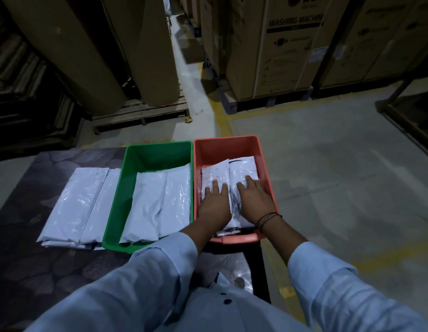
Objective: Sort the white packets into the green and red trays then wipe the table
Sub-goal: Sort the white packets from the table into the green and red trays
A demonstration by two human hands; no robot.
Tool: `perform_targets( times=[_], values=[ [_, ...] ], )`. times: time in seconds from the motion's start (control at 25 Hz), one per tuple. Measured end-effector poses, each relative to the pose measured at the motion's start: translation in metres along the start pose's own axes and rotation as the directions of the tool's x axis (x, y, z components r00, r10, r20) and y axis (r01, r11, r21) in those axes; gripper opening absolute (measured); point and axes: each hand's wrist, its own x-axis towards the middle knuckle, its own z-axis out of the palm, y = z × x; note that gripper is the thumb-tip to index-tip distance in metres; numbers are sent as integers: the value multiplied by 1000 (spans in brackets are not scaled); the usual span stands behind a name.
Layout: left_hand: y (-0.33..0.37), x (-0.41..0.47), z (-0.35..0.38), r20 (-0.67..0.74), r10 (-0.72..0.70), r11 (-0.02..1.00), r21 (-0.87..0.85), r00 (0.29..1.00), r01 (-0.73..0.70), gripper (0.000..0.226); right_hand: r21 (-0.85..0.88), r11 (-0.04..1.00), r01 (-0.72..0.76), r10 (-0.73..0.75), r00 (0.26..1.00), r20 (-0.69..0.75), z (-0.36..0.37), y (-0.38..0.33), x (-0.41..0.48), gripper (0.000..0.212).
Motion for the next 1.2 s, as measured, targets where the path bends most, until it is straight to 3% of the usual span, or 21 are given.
perform_targets(
  times=[0.2, 0.44, 0.68, 0.96, 1.2],
  values=[
    [-2, -3, 0, -31, 20, 1000, 17, 999, -20, 84, 24, 1000, 14, -14, 1000, -25, -5, -1, -3, 46],
    [-8, -17, -12, -234, 134, 991, 14, 963, -134, 82, 128, 992, 20, -7, 995, -97, -24, -17, -5, 60],
    [-35, -43, -37, -467, 59, 983, -127, 882, -133, 61, 251, 963, 100, -46, 976, -215, -34, -61, 1, 51],
    [-121, -74, -63, -540, 48, 977, -148, 840, -151, 56, 250, 956, 155, -66, 942, -330, -38, -143, 11, 47],
    [-241, -100, -81, -575, -71, 978, -201, 815, -56, 55, 211, 953, 218, -138, 931, -338, -36, -249, 26, 44]
  ],
)
